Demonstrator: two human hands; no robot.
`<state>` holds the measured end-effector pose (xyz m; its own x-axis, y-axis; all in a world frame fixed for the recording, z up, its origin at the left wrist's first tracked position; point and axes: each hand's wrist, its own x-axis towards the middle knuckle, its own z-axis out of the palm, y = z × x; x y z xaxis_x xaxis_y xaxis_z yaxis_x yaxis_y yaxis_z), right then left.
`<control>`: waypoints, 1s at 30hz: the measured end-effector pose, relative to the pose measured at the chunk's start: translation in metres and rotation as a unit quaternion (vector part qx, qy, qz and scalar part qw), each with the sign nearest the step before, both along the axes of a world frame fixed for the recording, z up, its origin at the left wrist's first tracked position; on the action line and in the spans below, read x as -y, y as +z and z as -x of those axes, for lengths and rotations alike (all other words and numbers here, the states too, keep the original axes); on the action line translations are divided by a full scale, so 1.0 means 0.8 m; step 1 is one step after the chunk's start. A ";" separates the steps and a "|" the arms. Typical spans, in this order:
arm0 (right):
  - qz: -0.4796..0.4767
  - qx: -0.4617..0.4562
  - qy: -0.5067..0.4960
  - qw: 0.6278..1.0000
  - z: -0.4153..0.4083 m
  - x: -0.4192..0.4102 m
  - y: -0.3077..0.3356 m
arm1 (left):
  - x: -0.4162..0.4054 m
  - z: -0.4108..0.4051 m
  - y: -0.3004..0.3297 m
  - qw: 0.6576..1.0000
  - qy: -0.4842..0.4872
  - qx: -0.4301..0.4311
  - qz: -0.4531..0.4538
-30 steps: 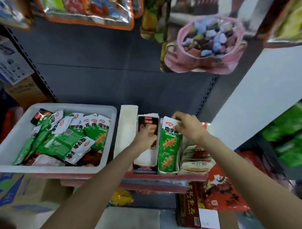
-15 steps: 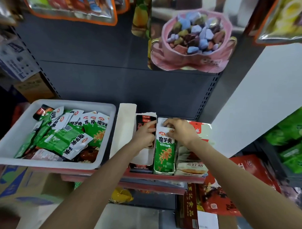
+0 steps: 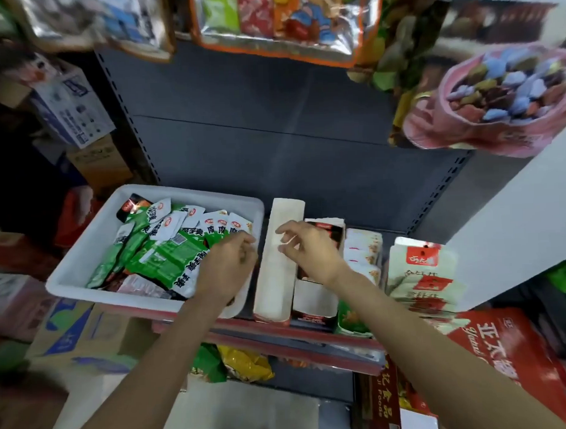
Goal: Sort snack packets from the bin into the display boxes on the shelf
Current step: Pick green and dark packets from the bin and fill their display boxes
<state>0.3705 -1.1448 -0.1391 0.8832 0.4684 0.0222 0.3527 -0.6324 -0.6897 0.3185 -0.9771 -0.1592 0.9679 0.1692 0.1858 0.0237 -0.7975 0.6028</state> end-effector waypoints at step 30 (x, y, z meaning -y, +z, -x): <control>-0.041 -0.041 0.022 0.998 0.010 -0.136 -0.053 | -0.192 0.014 -0.047 0.988 -0.101 -0.115 0.026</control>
<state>0.3623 -1.0363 -0.1818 0.8621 0.5066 -0.0103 0.3190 -0.5583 -0.7659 0.3071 -0.8235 -0.1964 0.9985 -0.0286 -0.0477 0.0086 -0.7686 0.6397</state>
